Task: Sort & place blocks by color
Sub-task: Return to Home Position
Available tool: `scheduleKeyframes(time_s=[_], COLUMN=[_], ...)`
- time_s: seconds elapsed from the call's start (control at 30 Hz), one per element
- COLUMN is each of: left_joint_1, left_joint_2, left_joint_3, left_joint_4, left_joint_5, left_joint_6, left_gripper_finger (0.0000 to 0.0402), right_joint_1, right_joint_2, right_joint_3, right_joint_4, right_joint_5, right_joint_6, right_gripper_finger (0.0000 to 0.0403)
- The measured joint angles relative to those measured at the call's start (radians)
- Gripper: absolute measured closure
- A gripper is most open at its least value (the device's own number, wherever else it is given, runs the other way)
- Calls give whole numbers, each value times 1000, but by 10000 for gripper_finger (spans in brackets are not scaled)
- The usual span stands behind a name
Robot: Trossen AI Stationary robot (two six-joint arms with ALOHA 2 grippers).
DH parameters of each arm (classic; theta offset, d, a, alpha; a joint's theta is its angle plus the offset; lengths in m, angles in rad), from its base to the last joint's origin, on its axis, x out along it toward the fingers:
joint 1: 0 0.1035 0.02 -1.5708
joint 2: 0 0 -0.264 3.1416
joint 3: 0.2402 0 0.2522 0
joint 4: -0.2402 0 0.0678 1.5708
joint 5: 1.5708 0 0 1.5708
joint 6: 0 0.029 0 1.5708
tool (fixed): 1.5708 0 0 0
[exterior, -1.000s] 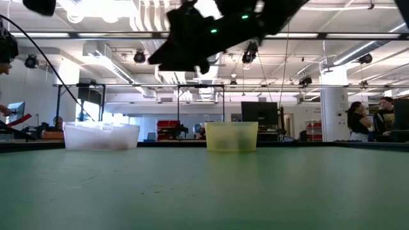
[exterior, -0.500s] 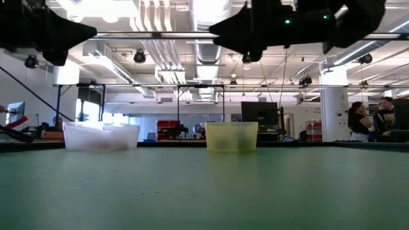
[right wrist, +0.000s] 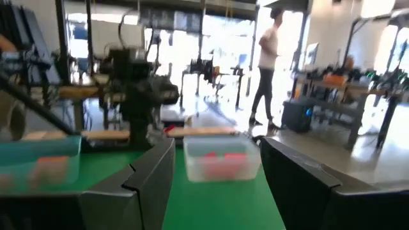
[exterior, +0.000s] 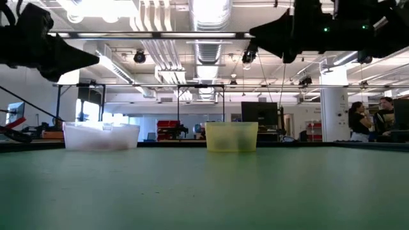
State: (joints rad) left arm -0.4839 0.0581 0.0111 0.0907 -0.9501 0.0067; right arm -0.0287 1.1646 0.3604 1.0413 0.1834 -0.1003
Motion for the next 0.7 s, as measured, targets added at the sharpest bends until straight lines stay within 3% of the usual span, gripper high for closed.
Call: scheduleKeyframes(time_s=[0.27, 0.43, 0.53, 0.7], left_joint_1=[188, 309, 356, 378], left_joint_2=[-2, 6, 16, 48], left_joint_3=[-3, -3, -4, -5], left_joint_4=[-21, -20, -18, -20], left_joint_5=[16, 150, 190, 190], left_joint_6=[-54, -57, -97, -129], left_gripper_finger=[402, 402, 402, 402], right_joint_1=[-48, -81, -83, -83], right_joint_2=[-88, -105, -101, -83], right_joint_3=[-170, -293, -349, -349], right_joint_4=[195, 358, 450, 448], right_joint_5=[-16, -91, -84, -106], right_joint_6=[-43, -20, -20, -16], right_gripper_finger=[184, 184, 184, 184])
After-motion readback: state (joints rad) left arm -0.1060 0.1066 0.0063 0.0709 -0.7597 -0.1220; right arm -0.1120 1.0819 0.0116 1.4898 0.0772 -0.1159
